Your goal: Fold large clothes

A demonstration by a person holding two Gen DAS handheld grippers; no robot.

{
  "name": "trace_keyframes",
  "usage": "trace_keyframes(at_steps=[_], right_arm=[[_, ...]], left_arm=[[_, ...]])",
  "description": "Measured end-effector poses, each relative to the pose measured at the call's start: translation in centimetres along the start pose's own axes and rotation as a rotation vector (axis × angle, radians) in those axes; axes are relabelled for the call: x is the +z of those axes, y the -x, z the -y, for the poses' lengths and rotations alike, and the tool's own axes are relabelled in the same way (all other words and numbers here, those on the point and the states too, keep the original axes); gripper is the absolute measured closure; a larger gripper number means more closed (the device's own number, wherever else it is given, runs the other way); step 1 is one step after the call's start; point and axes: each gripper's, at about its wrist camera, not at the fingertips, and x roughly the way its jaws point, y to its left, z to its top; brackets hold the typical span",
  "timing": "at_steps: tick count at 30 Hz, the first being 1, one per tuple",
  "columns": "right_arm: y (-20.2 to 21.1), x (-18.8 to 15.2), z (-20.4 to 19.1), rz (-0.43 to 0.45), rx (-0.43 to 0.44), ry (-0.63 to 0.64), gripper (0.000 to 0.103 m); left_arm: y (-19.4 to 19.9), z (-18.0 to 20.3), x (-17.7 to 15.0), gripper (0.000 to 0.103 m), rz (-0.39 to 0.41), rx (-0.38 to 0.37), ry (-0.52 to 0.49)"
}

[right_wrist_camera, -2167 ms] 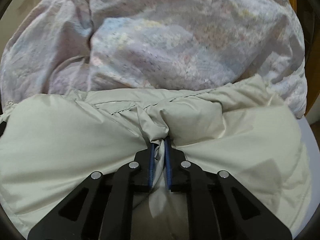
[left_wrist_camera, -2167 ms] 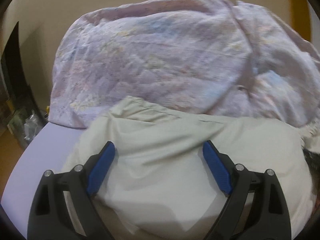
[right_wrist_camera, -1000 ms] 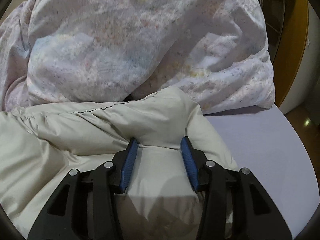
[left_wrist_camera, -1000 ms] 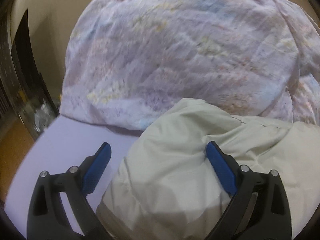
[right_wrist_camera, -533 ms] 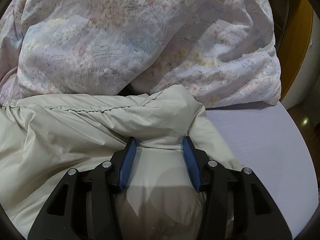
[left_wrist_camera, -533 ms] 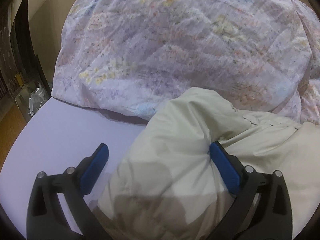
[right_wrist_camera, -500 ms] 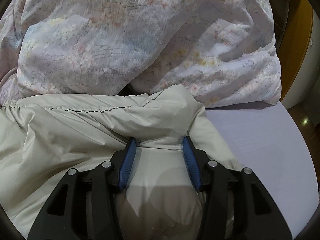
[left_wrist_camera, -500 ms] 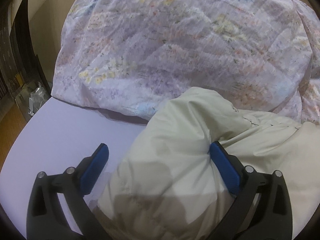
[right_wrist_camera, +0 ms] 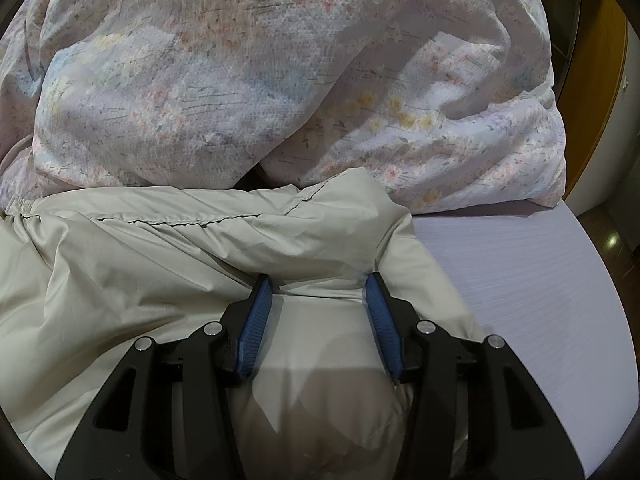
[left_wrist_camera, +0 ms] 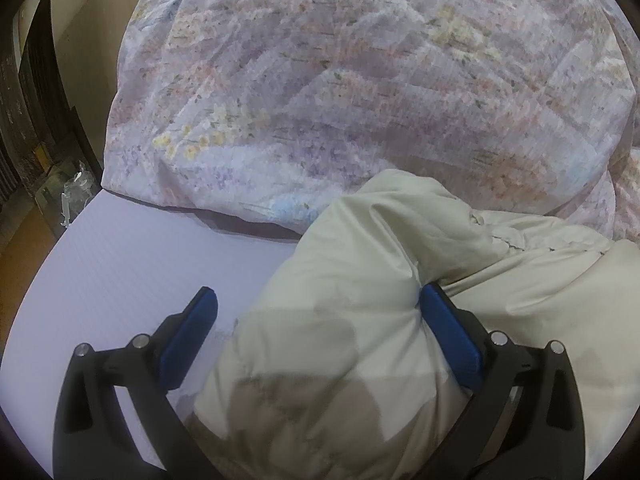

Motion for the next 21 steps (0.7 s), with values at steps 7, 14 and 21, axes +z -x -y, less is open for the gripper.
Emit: trace_keyframes(at_steps=[7, 14, 21], right_arm=[[0.1, 0.0, -0.1, -0.001, 0.002, -0.004, 0.051], [-0.2, -0.1, 0.1, 0.0, 0.01, -0.013, 0.051], [1.2, -0.6, 0.9, 0.007, 0.007, -0.036, 0.049]], left_arm=[[-0.5, 0.0, 0.2, 0.002, -0.011, 0.001, 0.0], [-1.0, -0.1, 0.3, 0.002, -0.016, -0.007, 0.011], [0.7, -1.0, -0.2, 0.003, 0.004, -0.008, 0.034]])
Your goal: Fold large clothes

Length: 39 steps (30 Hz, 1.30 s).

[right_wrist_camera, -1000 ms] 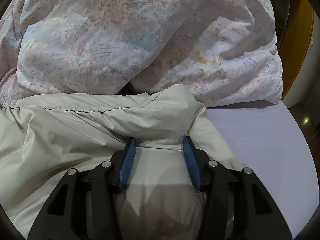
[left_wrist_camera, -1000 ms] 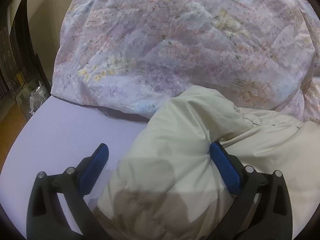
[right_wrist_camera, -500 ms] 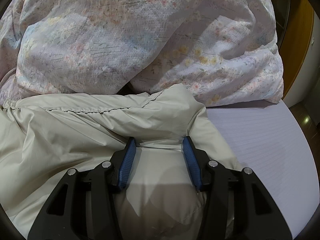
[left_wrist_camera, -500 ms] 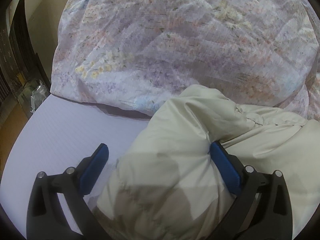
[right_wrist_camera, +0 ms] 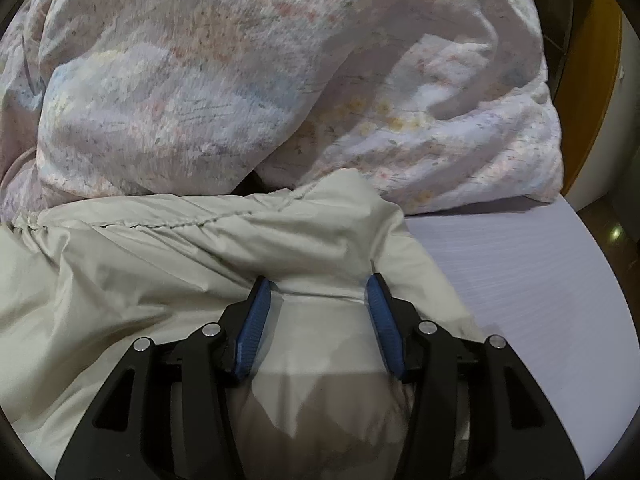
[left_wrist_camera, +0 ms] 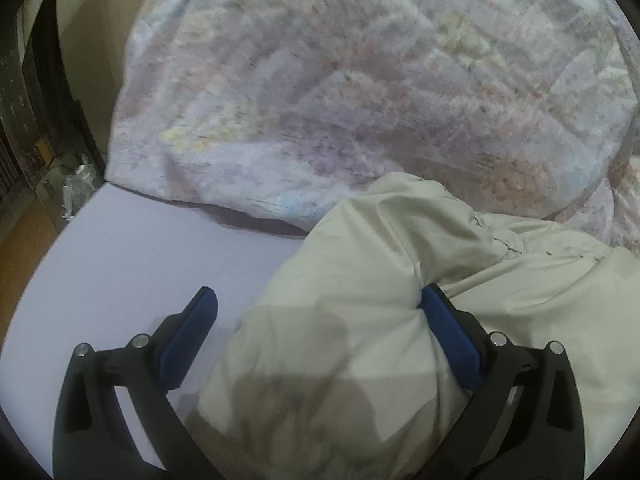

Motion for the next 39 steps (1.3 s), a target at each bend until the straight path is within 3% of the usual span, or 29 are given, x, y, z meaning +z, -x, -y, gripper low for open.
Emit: trace_keyframes(at_steps=[4, 7, 11, 14, 17, 21, 25, 27, 29, 32, 36, 39], right_arm=[[4.7, -1.6, 1.8, 0.002, 0.078, -0.068, 0.029], [9.1, -4.0, 4.9, -0.028, 0.096, -0.178, 0.025], [11.5, -7.6, 9.4, -0.08, 0.166, -0.387, 0.025], [10.8, -9.8, 11.3, -0.163, 0.284, -0.517, 0.025], [9.4, -11.5, 11.4, -0.224, 0.36, -0.604, 0.026], [8.5, -12.0, 10.5, -0.239, 0.471, -0.647, 0.027], [7.8, -11.9, 9.8, -0.252, 0.503, -0.657, 0.033], [7.7, -11.8, 9.3, -0.242, 0.505, -0.652, 0.038], [7.2, -11.7, 9.1, -0.229, 0.508, -0.666, 0.048], [6.9, -12.0, 9.4, -0.213, 0.532, -0.694, 0.062], [7.5, -12.1, 10.0, -0.18, 0.603, -0.734, 0.077], [8.4, -11.6, 9.6, -0.159, 0.628, -0.734, 0.082]], left_arm=[[4.5, -2.5, -2.1, 0.003, 0.025, -0.112, 0.015], [8.0, -5.4, -4.1, 0.003, 0.034, -0.175, 0.048], [10.6, -8.2, -6.9, 0.004, 0.024, -0.225, 0.097], [10.4, -9.5, -8.8, 0.004, -0.032, -0.288, 0.164], [8.9, -9.5, -10.3, 0.012, -0.109, -0.341, 0.26], [7.8, -8.7, -11.8, 0.019, -0.151, -0.421, 0.361], [7.2, -7.2, -11.8, 0.021, -0.139, -0.455, 0.395], [6.8, -6.8, -11.7, 0.027, -0.142, -0.476, 0.422], [6.3, -6.5, -11.4, 0.032, -0.134, -0.486, 0.453], [5.8, -6.4, -11.4, 0.045, -0.12, -0.504, 0.502], [6.0, -7.1, -11.1, 0.075, -0.095, -0.558, 0.554], [6.8, -7.8, -10.5, 0.081, -0.083, -0.599, 0.55]])
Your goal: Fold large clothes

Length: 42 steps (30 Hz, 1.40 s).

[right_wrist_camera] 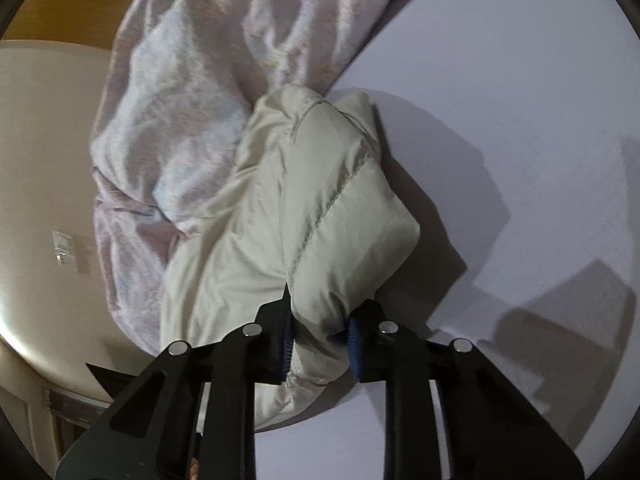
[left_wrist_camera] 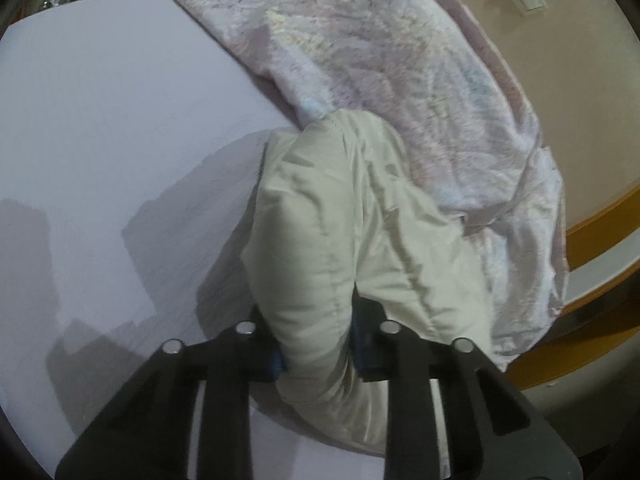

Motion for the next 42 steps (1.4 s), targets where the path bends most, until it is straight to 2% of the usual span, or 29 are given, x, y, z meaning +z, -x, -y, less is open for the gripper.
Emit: trace_keyframes(at_steps=[7, 13, 18, 20, 21, 23, 25, 26, 27, 29, 30, 33, 38, 42], right_arm=[[2.3, -2.6, -1.1, -0.042, 0.045, 0.023, 0.083], [5.8, -7.5, -0.7, -0.11, 0.059, 0.08, 0.084], [8.3, -11.6, -0.1, -0.164, 0.04, 0.132, 0.083], [9.2, -12.7, -0.5, -0.168, 0.0, 0.199, 0.078], [9.6, -13.0, -0.7, -0.162, -0.035, 0.231, 0.077], [10.4, -13.2, -1.1, -0.14, -0.092, 0.277, 0.064], [11.6, -13.0, -1.3, -0.1, -0.139, 0.29, 0.059], [12.3, -12.9, -1.3, -0.059, -0.17, 0.299, 0.052], [13.2, -12.7, -1.6, -0.001, -0.21, 0.313, 0.048], [14.6, -12.4, -2.3, 0.104, -0.273, 0.348, 0.046], [14.7, -12.5, -2.8, 0.124, -0.276, 0.364, 0.046], [13.2, -13.9, -5.9, 0.094, -0.206, 0.464, 0.046], [6.7, -20.3, -12.2, -0.048, -0.099, 0.728, 0.055], [2.5, -23.8, -15.4, -0.095, -0.079, 0.85, 0.058]], left_arm=[[4.3, -0.3, -0.1, 0.083, 0.024, -0.004, -0.048], [10.3, -4.0, -1.7, 0.082, 0.0, 0.009, -0.057], [14.9, -7.2, -3.2, 0.081, -0.011, 0.02, -0.034], [16.0, -8.0, -3.8, 0.079, -0.015, 0.027, -0.037], [16.2, -8.3, -4.0, 0.076, -0.019, 0.031, -0.04], [16.4, -8.6, -4.3, 0.071, -0.021, 0.049, -0.047], [16.6, -8.9, -4.6, 0.056, -0.01, 0.063, -0.052], [16.7, -8.9, -4.7, 0.046, -0.004, 0.071, -0.058], [17.0, -9.0, -4.9, 0.04, 0.005, 0.082, -0.066], [17.2, -9.3, -5.1, 0.035, 0.007, 0.079, -0.07], [17.3, -9.5, -5.2, 0.033, 0.005, 0.08, -0.069], [17.0, -9.7, -5.4, 0.032, -0.002, 0.082, -0.056], [16.5, -9.3, -6.1, 0.029, 0.008, 0.071, -0.063], [16.1, -8.8, -6.4, 0.026, 0.005, 0.06, -0.071]])
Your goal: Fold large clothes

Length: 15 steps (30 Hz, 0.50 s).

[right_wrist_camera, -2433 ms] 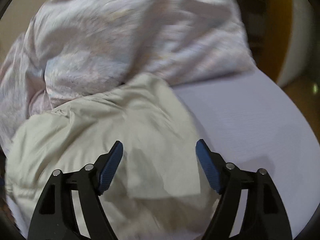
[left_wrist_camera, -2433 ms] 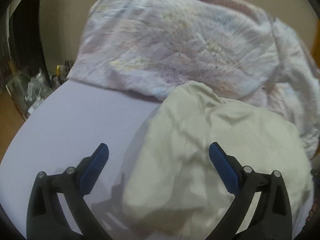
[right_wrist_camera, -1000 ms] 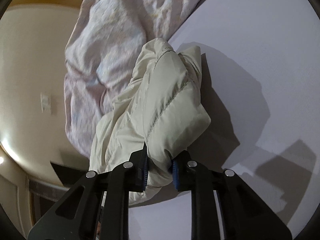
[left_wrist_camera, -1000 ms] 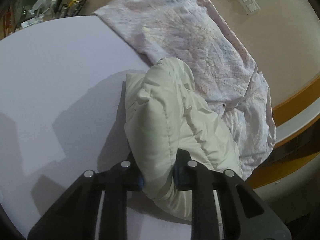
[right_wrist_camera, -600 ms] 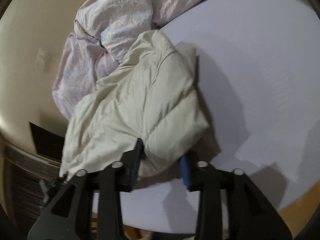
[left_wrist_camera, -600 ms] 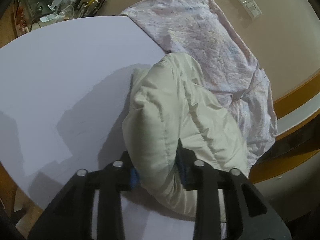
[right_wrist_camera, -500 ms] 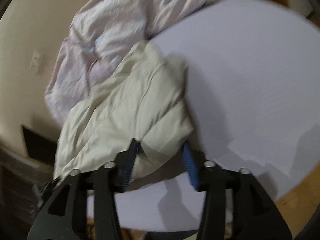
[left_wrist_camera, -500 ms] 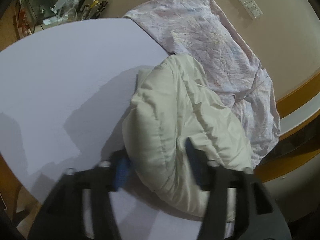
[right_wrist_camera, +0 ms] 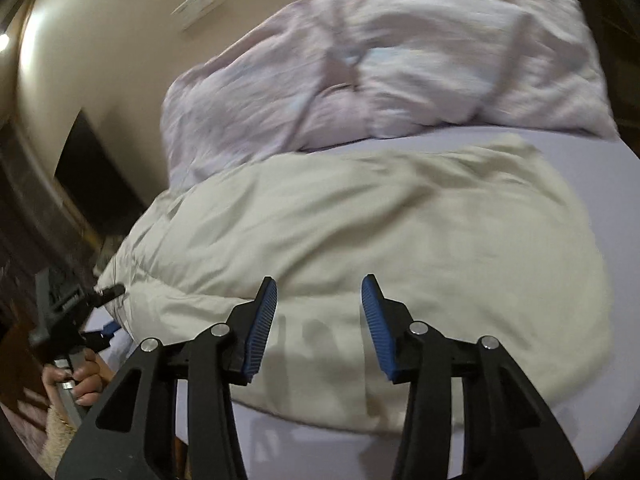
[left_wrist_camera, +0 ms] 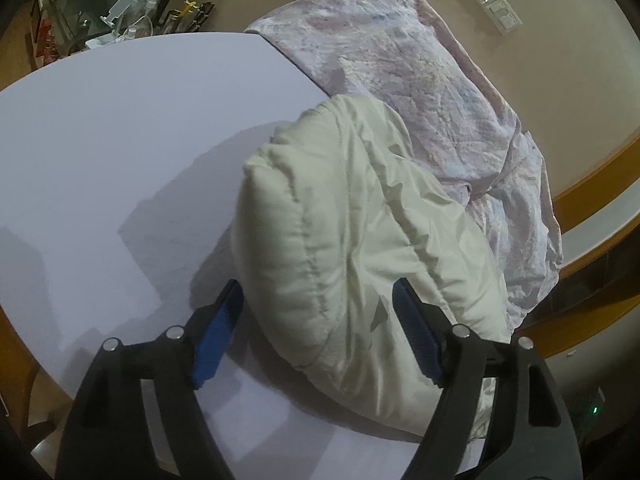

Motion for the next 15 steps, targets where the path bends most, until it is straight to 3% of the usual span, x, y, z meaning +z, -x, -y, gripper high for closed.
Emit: trace_keyframes(at_steps=[2, 7, 10, 15], right_arm=[[-1.6, 0.1, -0.9, -0.021, 0.003, 0.018, 0.06], [-5.9, -1.3, -1.5, -0.106, -0.096, 0.088, 0.059], [-7.9, -2.3, -1.9, -0.101, -0.155, 0.167, 0.058], [-8.1, -2.5, -1.7, -0.105, -0.148, 0.159, 0.058]], left_arm=[[-0.3, 0.2, -0.1, 0.026, -0.006, 0.002, -0.002], [-1.1, 0.1, 0.2, 0.025, -0.014, -0.014, 0.016], [-1.4, -0.2, 0.4, 0.025, -0.018, -0.039, 0.036], [-1.6, -0.3, 0.7, 0.025, -0.002, -0.056, 0.061]])
